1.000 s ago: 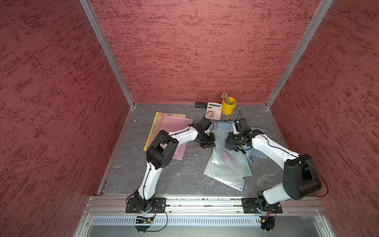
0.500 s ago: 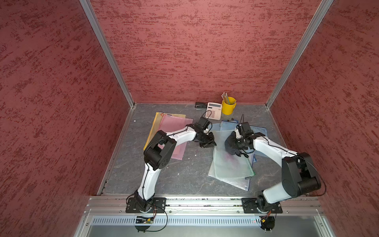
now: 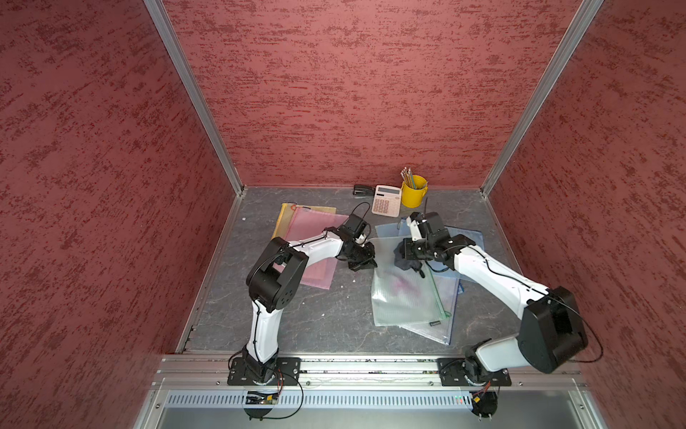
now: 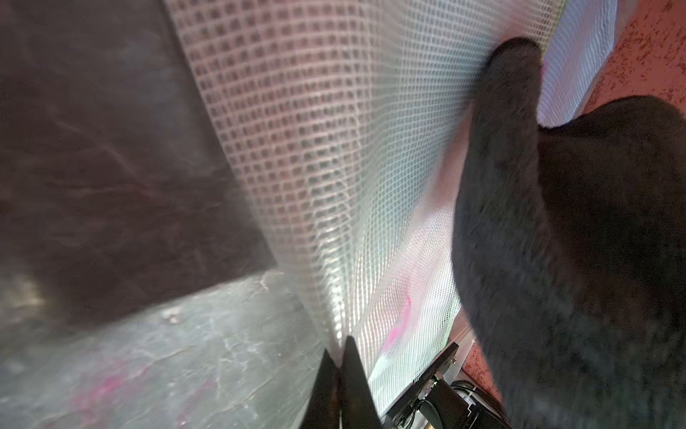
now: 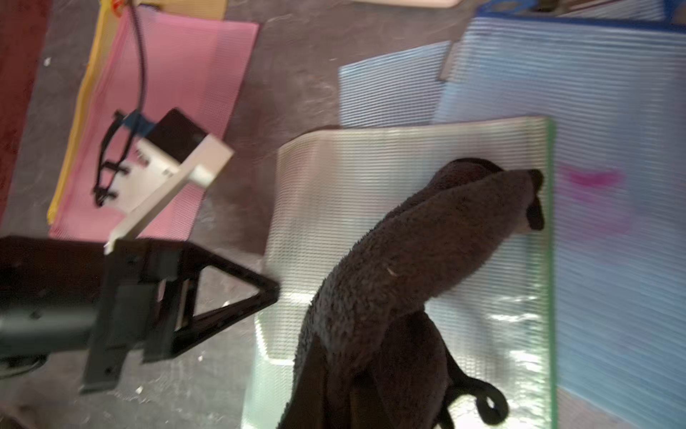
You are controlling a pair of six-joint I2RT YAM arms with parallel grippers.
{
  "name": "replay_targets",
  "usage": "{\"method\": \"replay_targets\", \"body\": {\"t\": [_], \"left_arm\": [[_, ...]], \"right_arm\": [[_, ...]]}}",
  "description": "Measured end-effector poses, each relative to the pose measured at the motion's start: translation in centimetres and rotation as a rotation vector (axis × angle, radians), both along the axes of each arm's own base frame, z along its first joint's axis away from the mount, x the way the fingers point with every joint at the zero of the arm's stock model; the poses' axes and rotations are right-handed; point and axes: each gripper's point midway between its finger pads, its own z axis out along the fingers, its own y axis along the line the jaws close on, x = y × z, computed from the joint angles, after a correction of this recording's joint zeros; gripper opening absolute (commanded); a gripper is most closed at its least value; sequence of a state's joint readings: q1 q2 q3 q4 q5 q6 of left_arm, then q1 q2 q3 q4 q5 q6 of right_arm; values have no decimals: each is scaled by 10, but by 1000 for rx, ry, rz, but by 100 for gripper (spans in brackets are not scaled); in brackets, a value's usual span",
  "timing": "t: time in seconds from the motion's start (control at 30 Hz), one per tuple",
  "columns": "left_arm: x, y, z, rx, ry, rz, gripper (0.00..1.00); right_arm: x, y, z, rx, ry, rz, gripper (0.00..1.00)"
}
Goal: Wipe the document bag
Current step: Wipe the dirt from the document bag.
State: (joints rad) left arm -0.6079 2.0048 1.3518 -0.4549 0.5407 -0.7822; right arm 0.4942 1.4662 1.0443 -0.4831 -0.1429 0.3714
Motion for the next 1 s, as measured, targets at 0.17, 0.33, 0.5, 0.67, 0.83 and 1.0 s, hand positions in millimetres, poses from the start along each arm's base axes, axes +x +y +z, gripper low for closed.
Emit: {"method": "replay_targets", "body": {"t": [0.17, 0.33, 0.5, 0.67, 0.83, 1.0], "left_arm": [[-2, 2, -2, 4, 1, -2, 0], [-4, 14, -13, 21, 30, 17, 0], [-3, 19, -17, -5, 60, 23, 0], [-1, 20, -23, -12, 83, 20, 0], [5, 11, -17, -17, 51, -13, 0], [6, -5, -5, -35, 6, -52, 0]], "right_arm": [[-34, 50, -60, -30, 115, 121, 0], [-63, 41, -116, -70, 221, 100, 0], [-74, 38, -119, 1, 210, 47, 0], [-133, 5, -112, 0, 300, -3, 0], [-135, -31, -62, -90, 347, -104, 0], [-36, 7, -8, -79, 162, -104, 0]]}}
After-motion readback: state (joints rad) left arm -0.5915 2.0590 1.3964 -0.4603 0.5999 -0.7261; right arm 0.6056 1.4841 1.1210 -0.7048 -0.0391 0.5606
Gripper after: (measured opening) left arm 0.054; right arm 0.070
